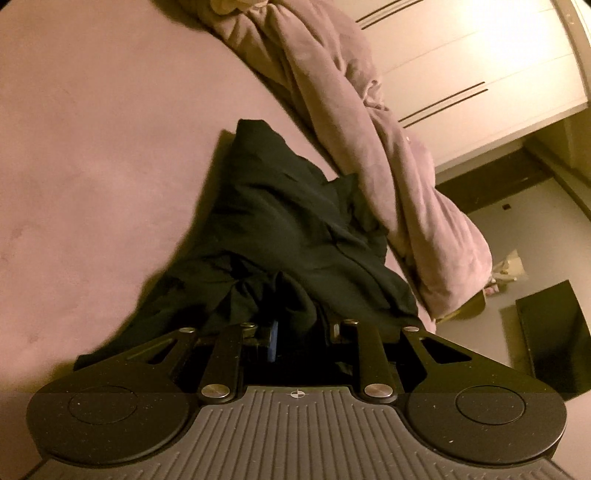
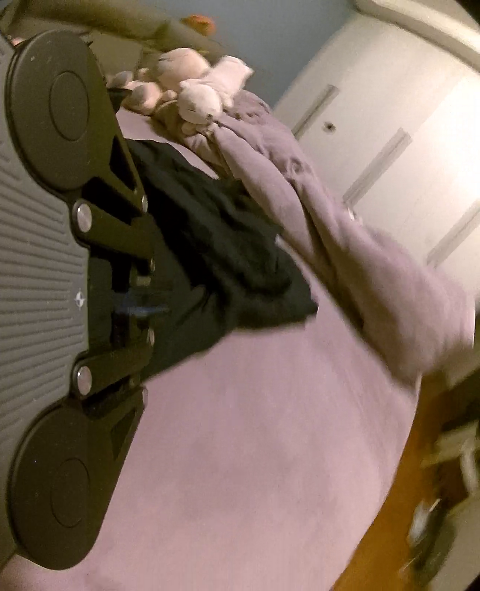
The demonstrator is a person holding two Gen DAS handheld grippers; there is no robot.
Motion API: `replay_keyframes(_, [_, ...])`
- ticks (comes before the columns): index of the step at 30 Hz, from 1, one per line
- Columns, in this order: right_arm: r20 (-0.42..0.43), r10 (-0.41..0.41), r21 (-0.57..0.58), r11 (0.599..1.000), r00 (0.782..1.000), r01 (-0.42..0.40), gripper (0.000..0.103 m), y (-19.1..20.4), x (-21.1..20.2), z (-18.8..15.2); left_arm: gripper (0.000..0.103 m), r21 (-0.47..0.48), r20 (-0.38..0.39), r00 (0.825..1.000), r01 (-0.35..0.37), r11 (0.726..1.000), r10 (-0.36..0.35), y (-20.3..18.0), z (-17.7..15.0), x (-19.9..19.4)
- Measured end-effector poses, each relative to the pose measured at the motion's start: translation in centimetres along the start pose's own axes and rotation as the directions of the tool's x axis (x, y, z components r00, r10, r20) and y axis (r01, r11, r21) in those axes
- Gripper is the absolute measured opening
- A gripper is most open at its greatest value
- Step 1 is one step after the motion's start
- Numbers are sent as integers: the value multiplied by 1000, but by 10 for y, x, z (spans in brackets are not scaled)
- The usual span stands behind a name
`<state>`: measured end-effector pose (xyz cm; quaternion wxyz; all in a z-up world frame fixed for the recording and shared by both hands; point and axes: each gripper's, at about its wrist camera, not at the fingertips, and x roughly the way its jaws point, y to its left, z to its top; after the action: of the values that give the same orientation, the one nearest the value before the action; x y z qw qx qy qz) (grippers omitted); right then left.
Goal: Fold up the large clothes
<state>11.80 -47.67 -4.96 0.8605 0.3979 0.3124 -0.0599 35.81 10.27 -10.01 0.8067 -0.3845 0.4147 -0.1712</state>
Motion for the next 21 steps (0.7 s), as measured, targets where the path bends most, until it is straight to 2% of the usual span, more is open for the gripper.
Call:
replay_keyframes(3, [-38, -57, 99, 993, 998, 61, 11, -40, -30, -17, 24, 7, 14, 1000, 1, 1000, -1, 1, -4, -11])
replay_keyframes(4, [-51, -84, 96, 992, 995, 88, 11, -47, -37, -24, 24, 8, 16, 1000, -1, 1000, 1, 1, -4, -13])
replay_keyframes(7, [-48, -194, -76, 979, 980, 190, 16, -52, -60, -49, 24, 11, 14, 1000, -6, 1000, 6, 1, -3, -14])
replay_keyframes(9, [-100, -206, -151, 970, 974, 190, 33, -51, -63, -64, 24, 12, 13, 1000, -21, 1000, 21, -2, -2, -14])
replay_keyframes(10, [-135, -181, -141, 977, 974, 162, 33, -51, -62, -67, 24, 12, 15, 1000, -25, 1000, 25, -4, -2, -14])
replay_keyframes(11, [-168, -120, -87, 990, 978, 107, 36, -53, -61, -70, 24, 12, 17, 999, -30, 999, 30, -6, -2, -13])
replay_keyframes(13, [-199, 19, 81, 997, 980, -2, 42, -61, -56, -68, 24, 8, 23, 999, -31, 999, 31, -7, -2, -12])
replay_keyframes(15, [-174, 129, 253, 964, 976, -82, 47, -72, -50, -62, 24, 2, 25, 999, -34, 999, 34, -7, -3, -13])
replay_keyframes(18, [-163, 183, 372, 922, 970, -111, 48, -80, -42, -53, 24, 14, 19, 999, -39, 999, 39, -8, -2, -13])
replay_keyframes(21, [-169, 272, 482, 861, 947, -161, 48, -79, -28, -54, 24, 22, 17, 999, -45, 999, 45, -9, -2, -10])
